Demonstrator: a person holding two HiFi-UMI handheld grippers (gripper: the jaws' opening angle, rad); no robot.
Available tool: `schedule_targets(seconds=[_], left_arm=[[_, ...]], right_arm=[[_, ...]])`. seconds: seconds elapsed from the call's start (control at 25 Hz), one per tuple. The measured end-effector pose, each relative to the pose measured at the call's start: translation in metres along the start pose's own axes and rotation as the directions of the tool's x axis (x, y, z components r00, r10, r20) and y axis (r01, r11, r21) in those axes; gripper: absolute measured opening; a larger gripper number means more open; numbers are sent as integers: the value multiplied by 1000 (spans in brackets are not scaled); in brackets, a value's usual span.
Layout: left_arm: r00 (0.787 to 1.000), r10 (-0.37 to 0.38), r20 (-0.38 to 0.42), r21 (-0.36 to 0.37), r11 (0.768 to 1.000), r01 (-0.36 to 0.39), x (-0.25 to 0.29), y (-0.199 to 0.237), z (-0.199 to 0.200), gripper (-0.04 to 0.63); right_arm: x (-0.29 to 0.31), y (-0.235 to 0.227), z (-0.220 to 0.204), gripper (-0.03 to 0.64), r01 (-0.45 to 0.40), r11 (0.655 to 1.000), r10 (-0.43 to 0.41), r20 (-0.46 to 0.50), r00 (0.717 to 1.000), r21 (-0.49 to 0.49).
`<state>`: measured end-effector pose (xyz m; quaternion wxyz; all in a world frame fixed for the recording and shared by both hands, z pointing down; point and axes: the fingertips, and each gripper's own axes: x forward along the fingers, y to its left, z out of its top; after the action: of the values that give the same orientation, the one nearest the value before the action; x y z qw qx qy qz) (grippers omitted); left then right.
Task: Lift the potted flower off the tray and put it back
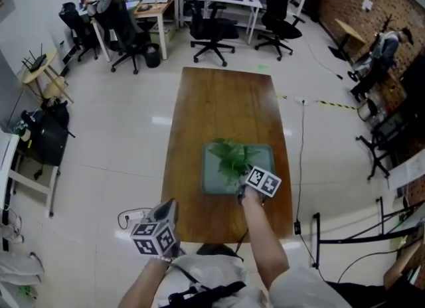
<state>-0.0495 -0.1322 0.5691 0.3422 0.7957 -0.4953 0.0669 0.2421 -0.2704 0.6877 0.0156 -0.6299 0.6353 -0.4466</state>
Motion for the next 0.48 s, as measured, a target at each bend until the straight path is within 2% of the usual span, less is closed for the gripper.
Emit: schedule_targets(seconds=[0.2,0.48], left_arm=[[1000,-12,-15,6,1000,12,7,-8,-5,-5],[1000,-2,-18,2,1000,2,10,-10,-7,-5]], right_arm=[[-4,-23,-4,69,30,999,-29,-6,1000,26],[1,-26,-9,81,25,999,-24,-4,1000,43]])
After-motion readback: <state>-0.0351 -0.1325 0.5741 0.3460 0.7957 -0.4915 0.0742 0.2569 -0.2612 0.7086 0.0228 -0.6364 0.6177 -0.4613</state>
